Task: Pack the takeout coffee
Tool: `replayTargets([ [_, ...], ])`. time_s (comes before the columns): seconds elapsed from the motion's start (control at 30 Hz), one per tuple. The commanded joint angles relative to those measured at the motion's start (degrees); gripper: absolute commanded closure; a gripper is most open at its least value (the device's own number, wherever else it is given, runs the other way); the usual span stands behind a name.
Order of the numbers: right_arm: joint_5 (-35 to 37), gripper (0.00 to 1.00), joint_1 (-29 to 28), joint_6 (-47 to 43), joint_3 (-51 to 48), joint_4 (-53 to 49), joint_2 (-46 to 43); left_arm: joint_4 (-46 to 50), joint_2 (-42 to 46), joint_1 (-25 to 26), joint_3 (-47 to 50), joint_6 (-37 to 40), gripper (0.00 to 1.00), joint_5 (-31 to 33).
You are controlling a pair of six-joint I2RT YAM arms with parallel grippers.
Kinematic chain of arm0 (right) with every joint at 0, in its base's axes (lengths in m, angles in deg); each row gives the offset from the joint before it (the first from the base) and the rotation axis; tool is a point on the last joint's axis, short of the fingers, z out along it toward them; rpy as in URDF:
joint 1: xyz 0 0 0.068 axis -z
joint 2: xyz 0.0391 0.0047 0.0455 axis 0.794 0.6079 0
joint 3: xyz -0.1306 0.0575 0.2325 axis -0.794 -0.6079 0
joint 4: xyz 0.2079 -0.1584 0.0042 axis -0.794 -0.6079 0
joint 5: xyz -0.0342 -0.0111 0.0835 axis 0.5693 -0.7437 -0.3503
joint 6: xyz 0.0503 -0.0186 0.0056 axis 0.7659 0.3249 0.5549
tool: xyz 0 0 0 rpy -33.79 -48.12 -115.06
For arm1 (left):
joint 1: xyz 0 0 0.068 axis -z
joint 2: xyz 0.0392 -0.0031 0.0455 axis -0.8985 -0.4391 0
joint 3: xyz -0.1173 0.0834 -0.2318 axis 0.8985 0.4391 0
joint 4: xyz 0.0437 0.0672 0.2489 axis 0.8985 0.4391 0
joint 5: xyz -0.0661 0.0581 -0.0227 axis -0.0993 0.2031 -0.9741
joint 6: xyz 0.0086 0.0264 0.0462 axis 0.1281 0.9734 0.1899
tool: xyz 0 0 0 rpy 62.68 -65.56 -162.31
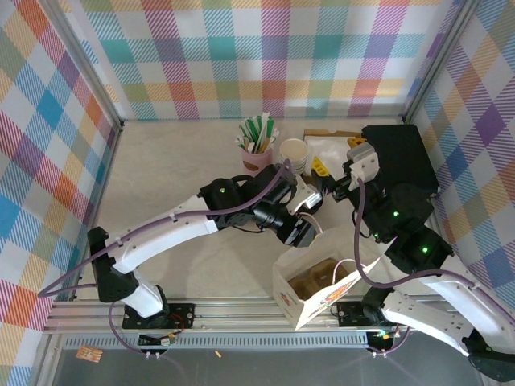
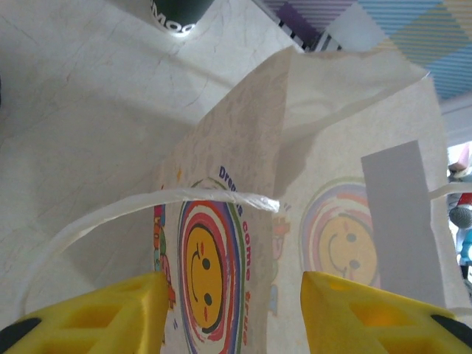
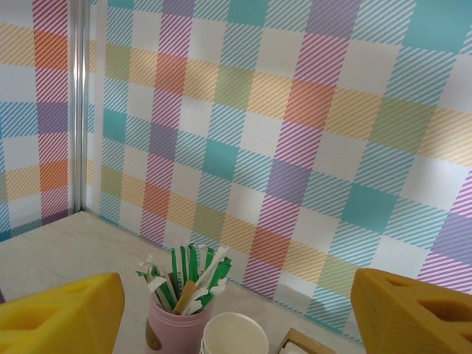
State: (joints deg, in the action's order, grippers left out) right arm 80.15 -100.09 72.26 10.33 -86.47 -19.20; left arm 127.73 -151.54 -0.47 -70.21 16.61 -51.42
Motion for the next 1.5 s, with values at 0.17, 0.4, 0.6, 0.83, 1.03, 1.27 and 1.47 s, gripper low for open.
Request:
replayTargets([
  [0.17,-0.23,0.2,1.6,-1.16,2.41,-0.49,-1.21,5.23,-2.78,0.85,-2.57,3.1,0.58,-0.69],
  [0.4,-0.79,0.19,2.63,-0.89,3.15,-1.38,-0.4,6.65,-2.84,0.85,-4.16,4.34,0.97,2.8],
  [0.6,-3.62,0.19,2.88,-0.65,5.78,-1.53,3.18,9.2,2.65,0.85,-3.78,5.08,1.0,9.14],
  [0.83,-8.18,0.19,3.42,0.65,10.7,-0.5,11.28,13.95,14.2,0.32,1.89,4.41,1.0,18.98],
  [1.03,-11.63,0.19,4.79,3.15,14.73,1.52,17.98,20.13,25.54,0.32,6.5,0.82,1.0,28.46],
  [1.27,-14.59,0.19,5.57,5.04,18.76,2.73,25.07,27.32,34.54,0.31,9.76,-1.27,1.0,38.31],
  [1.47,-15.82,0.19,5.78,6.44,22.36,2.36,30.17,33.91,38.08,0.33,7.81,-2.39,1.0,44.42],
])
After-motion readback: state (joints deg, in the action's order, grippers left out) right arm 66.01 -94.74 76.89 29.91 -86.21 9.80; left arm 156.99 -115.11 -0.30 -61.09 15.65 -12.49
